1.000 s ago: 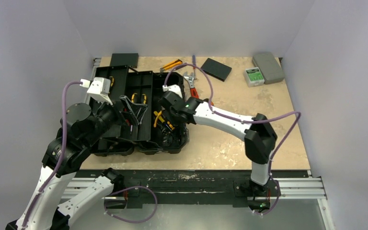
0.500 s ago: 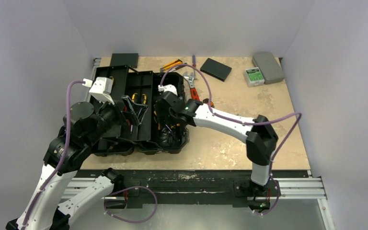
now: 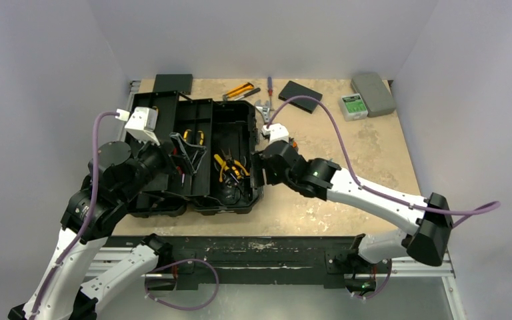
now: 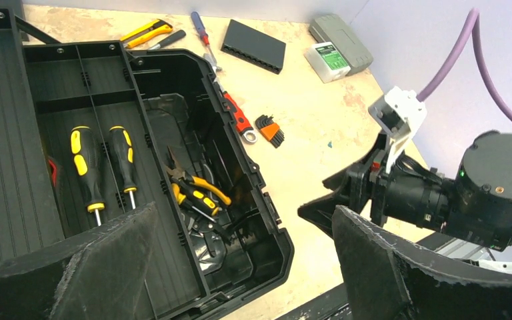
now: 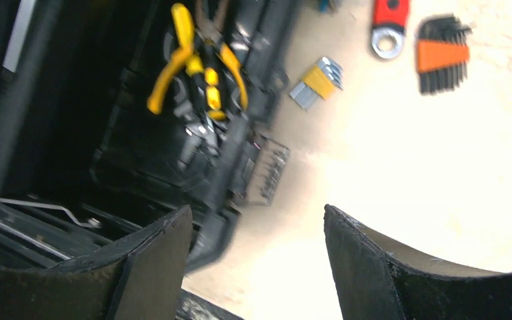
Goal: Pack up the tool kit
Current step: Place the pliers in the toolbox, then move the tool to the center of the board.
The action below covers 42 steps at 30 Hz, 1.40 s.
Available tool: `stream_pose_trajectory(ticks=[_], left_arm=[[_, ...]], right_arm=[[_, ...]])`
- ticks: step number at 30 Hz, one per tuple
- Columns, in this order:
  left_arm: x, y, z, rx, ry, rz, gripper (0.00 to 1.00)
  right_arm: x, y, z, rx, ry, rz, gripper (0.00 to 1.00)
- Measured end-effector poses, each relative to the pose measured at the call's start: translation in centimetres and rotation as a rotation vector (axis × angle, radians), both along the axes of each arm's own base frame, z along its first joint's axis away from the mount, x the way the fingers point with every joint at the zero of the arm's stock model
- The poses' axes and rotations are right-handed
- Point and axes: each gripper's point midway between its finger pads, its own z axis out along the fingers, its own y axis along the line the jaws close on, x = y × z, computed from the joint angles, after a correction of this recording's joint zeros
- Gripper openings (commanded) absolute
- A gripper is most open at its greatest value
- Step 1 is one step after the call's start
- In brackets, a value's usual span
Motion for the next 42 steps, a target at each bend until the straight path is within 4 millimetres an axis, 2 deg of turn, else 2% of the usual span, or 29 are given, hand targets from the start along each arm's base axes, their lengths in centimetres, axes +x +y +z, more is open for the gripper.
stream_pose_trajectory(ticks=[8,13,17,22,24,27,29,32,34,37,42], left_arm=[[0.1,-0.7,-0.1,-0.005,0.007,-0.031,1.0],[0.5,-2.0,-0.5,-0.007,0.032,-0.08,1.0],[1.3,-3.4,-1.5,-0.001,0.08,-0.122,1.0],[2.4,-5.1,-3.2,0.013,0.146,-0.167,1.0],[2.6,-5.4,-3.8,0.02,0.167,-0.177,1.0],[2.8,-5.8,-4.2,0.024,0.183,-0.188,1.0],[2.8,-5.9,-4.1,0.023,0.183,-0.192,1.0],[2.7,-6.0,-4.0,0.02,0.177,-0.196,1.0],[2.7,-6.0,-4.0,0.02,0.177,-0.196,1.0],[2.6,-5.9,-3.9,0.018,0.173,-0.197,1.0],[2.4,-5.8,-3.5,0.013,0.159,-0.196,1.0]], right_arm=[[-3.4,-6.5,-4.7,-0.048,0.026,-0.051,0.69],[-4.1,-8.7,-7.6,-0.05,0.057,-0.103,0.67],[-3.1,-9.4,-9.7,0.039,0.136,-0.153,0.66],[0.9,-10.9,-11.3,0.2,0.227,-0.29,0.67],[1.7,-10.4,-12.1,0.2,0.272,-0.308,0.66],[4.0,-8.2,-12.7,0.184,0.338,-0.324,0.62],[5.6,-6.7,-12.7,0.207,0.355,-0.325,0.54],[6.5,-5.0,-12.5,0.282,0.38,-0.331,0.32],[6.9,-4.5,-12.1,0.325,0.381,-0.353,0.03],[8.0,-3.6,-11.0,0.394,0.364,-0.38,0.0],[11.4,-1.2,-10.3,0.461,0.346,-0.39,0.0]])
